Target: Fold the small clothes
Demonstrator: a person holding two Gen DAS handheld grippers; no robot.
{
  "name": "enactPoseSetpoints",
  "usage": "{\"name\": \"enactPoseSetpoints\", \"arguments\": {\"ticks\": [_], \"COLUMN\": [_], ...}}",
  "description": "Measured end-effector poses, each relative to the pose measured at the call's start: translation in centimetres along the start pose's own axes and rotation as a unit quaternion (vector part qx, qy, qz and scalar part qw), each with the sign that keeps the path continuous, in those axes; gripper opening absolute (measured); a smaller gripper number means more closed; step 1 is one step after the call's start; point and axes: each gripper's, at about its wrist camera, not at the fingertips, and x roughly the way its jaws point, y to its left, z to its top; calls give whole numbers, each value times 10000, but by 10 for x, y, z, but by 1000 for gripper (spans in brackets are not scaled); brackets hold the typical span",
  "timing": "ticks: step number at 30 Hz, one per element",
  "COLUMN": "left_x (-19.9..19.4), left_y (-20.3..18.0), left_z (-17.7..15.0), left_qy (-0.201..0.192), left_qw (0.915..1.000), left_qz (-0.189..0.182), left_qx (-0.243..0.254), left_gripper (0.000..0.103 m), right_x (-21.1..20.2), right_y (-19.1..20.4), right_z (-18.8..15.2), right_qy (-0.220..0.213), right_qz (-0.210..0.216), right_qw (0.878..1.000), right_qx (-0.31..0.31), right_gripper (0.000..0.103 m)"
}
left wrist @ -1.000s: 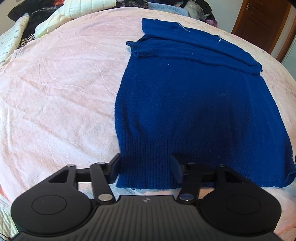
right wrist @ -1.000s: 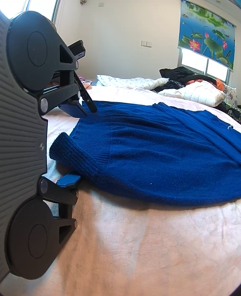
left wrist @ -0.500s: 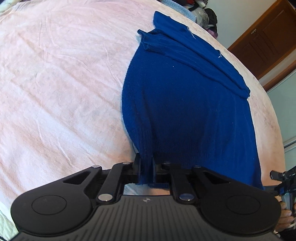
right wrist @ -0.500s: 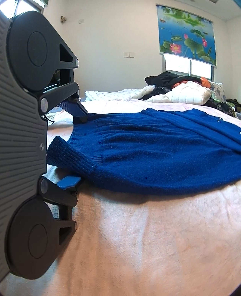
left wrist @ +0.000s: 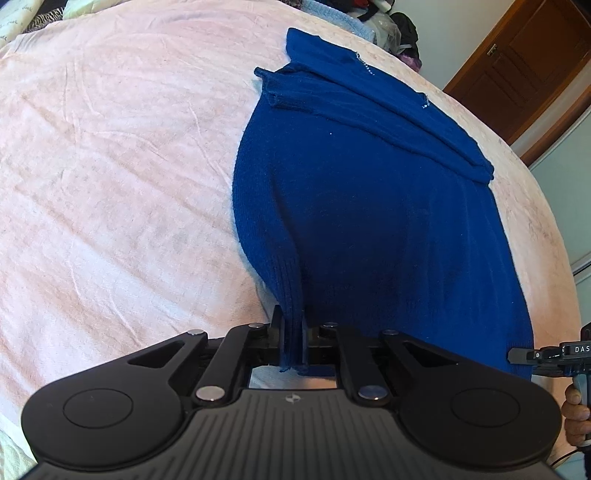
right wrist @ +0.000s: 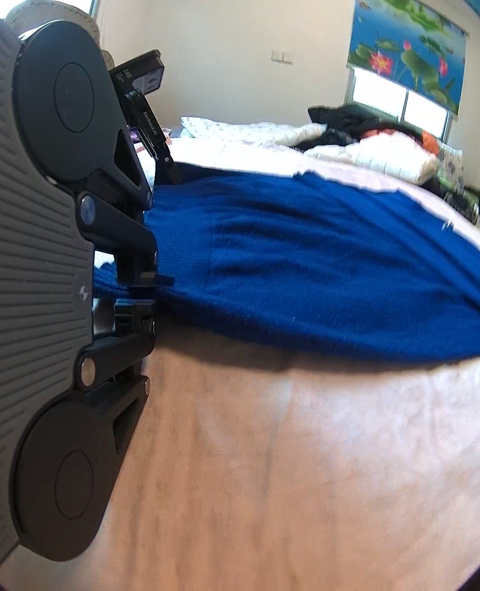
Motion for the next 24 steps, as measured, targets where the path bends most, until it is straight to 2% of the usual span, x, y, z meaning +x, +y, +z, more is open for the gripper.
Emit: {"name": "enactPoseSetpoints", "arguments": {"ticks": [2,6,8,12,17,22,24], "left_x": [-3,-22,-29,-22,16,79,109], "left_y": [2,3,0,-15,-39,-65,-72], "left_z": [6,33,57,122,215,304,333], "left_qy": [-25,-367,-593,-958,-1327,-1486,-1564], "left_qw": [9998,9956,9920,9866,9811,9822,9832], "left_qz": [-146,-767,-1005,-1224,-1314,-1044,-788], "left_qx": [-124,-400,-476,-487,-501,-470,-515], "left_gripper": [7,7,7,7,7,7,7], "right_x": [-4,-13,-20,-27,-17,13,33], "right_y": [1,10,17,26,26,3,-14], "right_z": [4,30,53,118,214,307,340], "right_qy": [-139,-404,-657,-1269,-1789,-1968,-1949], "right_qz": [405,1228,1532,2002,2167,2169,2090], "right_qw": [9990,9911,9856,9712,9593,9532,9520], "right_qx": [123,309,287,244,279,752,1097], "right_gripper": [10,10,10,10,11,11,15]}}
